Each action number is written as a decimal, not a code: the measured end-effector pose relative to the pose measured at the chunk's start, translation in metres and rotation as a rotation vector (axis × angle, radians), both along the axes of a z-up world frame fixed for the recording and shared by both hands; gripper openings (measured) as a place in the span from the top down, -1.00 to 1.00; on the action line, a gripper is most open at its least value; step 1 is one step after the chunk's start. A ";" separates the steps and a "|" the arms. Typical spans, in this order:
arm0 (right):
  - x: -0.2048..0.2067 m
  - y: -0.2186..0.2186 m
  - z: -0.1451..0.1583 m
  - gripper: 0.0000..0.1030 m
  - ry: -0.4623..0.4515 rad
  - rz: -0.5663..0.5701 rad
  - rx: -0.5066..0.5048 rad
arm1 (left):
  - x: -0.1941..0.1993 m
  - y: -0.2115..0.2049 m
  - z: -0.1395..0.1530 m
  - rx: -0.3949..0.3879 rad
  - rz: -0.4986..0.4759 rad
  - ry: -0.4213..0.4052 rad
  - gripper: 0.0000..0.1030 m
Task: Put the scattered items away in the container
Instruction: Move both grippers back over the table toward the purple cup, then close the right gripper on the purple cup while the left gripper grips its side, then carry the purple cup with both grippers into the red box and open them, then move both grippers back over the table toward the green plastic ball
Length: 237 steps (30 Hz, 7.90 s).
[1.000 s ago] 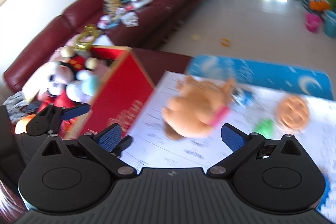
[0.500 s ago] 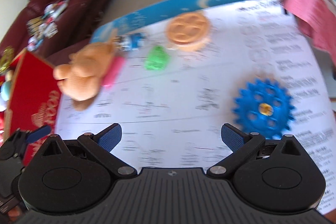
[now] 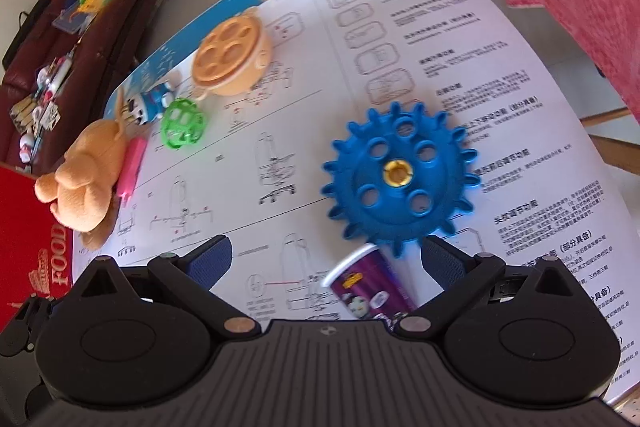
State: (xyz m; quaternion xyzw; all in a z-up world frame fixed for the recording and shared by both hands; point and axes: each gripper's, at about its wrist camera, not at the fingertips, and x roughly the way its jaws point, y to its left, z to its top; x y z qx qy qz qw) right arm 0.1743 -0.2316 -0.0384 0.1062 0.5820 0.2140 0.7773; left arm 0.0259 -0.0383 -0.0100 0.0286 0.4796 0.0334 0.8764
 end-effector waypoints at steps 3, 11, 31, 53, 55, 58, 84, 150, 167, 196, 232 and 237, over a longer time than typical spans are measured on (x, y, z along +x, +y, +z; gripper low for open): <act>0.008 -0.014 -0.008 -0.96 0.002 -0.033 0.012 | 0.009 -0.011 -0.007 -0.011 -0.023 0.020 -1.00; -0.012 -0.020 -0.038 -0.96 0.157 -0.021 0.142 | 0.019 -0.034 -0.020 -0.035 -0.104 0.054 -1.00; -0.024 -0.010 -0.049 -0.81 0.159 -0.075 0.200 | 0.051 -0.037 -0.044 -0.055 -0.132 0.073 -0.62; -0.018 0.095 -0.054 -0.47 0.210 0.078 0.229 | 0.033 0.025 -0.065 -0.174 -0.027 0.104 -0.22; -0.017 0.105 -0.054 -0.44 0.204 0.088 0.231 | 0.033 0.027 -0.065 -0.185 -0.028 0.103 -0.21; -0.016 0.120 -0.054 -0.12 0.162 0.120 0.206 | 0.033 0.030 -0.064 -0.190 -0.029 0.103 -0.15; -0.029 0.137 -0.054 0.04 0.114 0.161 0.175 | 0.023 0.049 -0.067 -0.180 0.015 0.091 -0.13; -0.259 0.460 0.188 0.03 -0.237 0.899 0.434 | -0.260 0.289 0.164 0.096 0.679 -0.374 0.16; -0.170 0.510 0.227 0.03 -0.385 0.788 0.387 | -0.155 0.369 0.194 0.054 0.550 -0.409 0.20; -0.145 0.510 0.219 -0.75 -0.373 0.768 0.372 | -0.128 0.400 0.179 0.046 0.703 -0.360 -0.96; -0.036 0.330 0.172 -0.89 -0.269 0.580 0.044 | -0.051 0.215 0.105 -0.057 0.385 -0.216 -1.00; -0.005 0.289 0.149 -0.89 -0.304 0.484 -0.015 | -0.031 0.196 0.087 -0.086 0.349 -0.167 -1.00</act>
